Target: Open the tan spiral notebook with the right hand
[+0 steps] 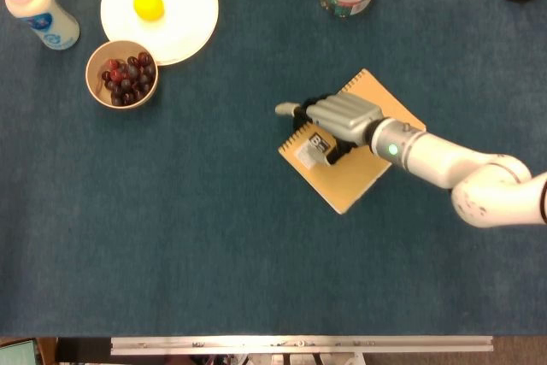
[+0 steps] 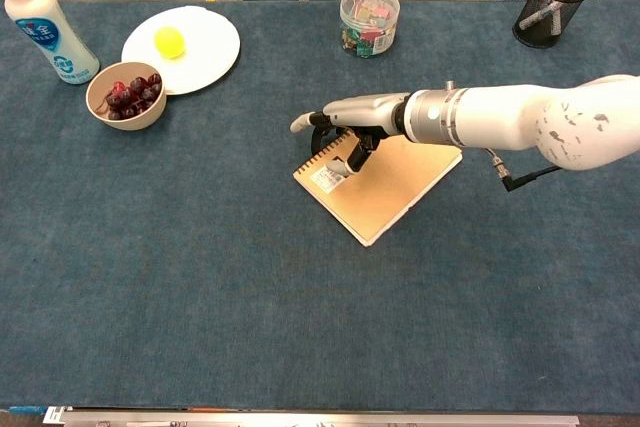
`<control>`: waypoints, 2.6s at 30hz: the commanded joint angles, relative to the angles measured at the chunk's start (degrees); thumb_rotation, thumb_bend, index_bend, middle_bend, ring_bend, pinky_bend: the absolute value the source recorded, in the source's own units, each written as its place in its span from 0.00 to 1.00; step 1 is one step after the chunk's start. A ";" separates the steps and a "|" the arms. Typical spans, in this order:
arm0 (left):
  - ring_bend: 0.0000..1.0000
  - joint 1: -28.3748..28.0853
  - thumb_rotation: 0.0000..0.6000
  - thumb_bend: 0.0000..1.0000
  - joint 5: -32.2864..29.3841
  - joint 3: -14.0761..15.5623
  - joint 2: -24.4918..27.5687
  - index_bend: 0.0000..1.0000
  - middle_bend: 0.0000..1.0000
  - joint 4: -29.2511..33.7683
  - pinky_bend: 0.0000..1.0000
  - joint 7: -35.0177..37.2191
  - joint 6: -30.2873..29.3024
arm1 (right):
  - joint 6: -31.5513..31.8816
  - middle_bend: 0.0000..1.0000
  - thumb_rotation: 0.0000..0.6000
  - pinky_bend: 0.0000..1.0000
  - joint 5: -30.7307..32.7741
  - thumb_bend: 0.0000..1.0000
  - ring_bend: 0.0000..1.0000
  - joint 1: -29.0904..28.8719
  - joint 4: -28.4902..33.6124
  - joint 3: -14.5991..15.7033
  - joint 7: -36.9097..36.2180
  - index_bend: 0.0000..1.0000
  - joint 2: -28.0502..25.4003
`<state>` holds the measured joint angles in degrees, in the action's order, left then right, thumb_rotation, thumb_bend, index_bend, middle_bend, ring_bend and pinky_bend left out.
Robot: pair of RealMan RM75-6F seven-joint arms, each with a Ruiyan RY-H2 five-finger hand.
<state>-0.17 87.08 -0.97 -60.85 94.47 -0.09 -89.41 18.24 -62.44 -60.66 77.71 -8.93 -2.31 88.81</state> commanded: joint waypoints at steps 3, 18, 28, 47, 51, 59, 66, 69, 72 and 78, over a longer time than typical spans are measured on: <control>0.09 0.09 1.00 0.41 -0.03 0.02 0.09 0.14 0.09 0.27 0.15 -0.17 -0.07 | 0.60 0.28 0.84 0.14 -5.87 0.46 0.11 2.36 6.78 2.00 -0.91 0.03 -5.05; 0.09 0.41 1.00 0.41 0.29 -0.05 0.24 0.14 0.09 0.50 0.15 0.01 -0.66 | 6.64 0.29 0.79 0.14 -13.84 0.45 0.11 4.96 12.76 4.27 -0.46 0.03 -8.86; 0.09 0.59 1.00 0.41 0.32 0.07 0.34 0.14 0.09 0.35 0.15 0.20 -0.69 | 4.26 0.29 0.76 0.13 -12.14 0.43 0.11 1.71 8.83 4.20 0.10 0.03 -3.64; 0.09 0.84 1.00 0.41 0.41 0.02 0.31 0.14 0.09 0.02 0.14 0.76 -0.99 | 7.60 0.29 0.77 0.12 -14.22 0.43 0.11 4.69 16.82 10.75 2.63 0.03 -12.03; 0.09 0.82 1.00 0.41 0.40 -0.01 0.27 0.14 0.09 0.23 0.14 0.58 -0.95 | 10.77 0.29 0.77 0.12 -16.50 0.43 0.11 7.09 19.50 12.16 1.60 0.03 -15.79; 0.09 0.66 1.00 0.41 0.86 0.09 0.34 0.14 0.09 0.73 0.14 0.17 -0.82 | 28.02 0.27 1.00 0.12 -23.36 0.18 0.11 15.61 13.74 12.86 2.22 0.21 -15.35; 0.09 0.55 1.00 0.41 0.96 0.22 0.33 0.15 0.09 0.93 0.14 -0.31 -0.51 | 34.94 0.30 1.00 0.12 -29.10 0.16 0.12 20.19 4.39 15.87 3.73 0.33 -13.36; 0.09 0.43 1.00 0.41 1.23 0.20 0.29 0.14 0.09 1.18 0.14 -0.44 -0.52 | 36.44 0.30 1.00 0.12 -30.73 0.16 0.12 21.42 1.36 16.80 3.75 0.34 -12.05; 0.09 0.47 1.00 0.41 1.21 0.17 0.30 0.14 0.09 1.25 0.14 -0.40 -0.62 | 37.57 0.31 1.00 0.12 -32.18 0.15 0.12 22.35 -1.32 17.55 3.82 0.35 -10.87; 0.09 0.56 1.00 0.41 1.17 0.24 0.31 0.14 0.09 1.23 0.14 -0.47 -0.65 | 39.85 0.32 1.00 0.12 -34.47 0.15 0.13 23.97 -7.32 18.37 3.96 0.36 -7.97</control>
<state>0.39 88.24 -0.72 -60.54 95.68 -0.56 -90.05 57.22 -96.10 -37.41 71.93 9.05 1.68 79.75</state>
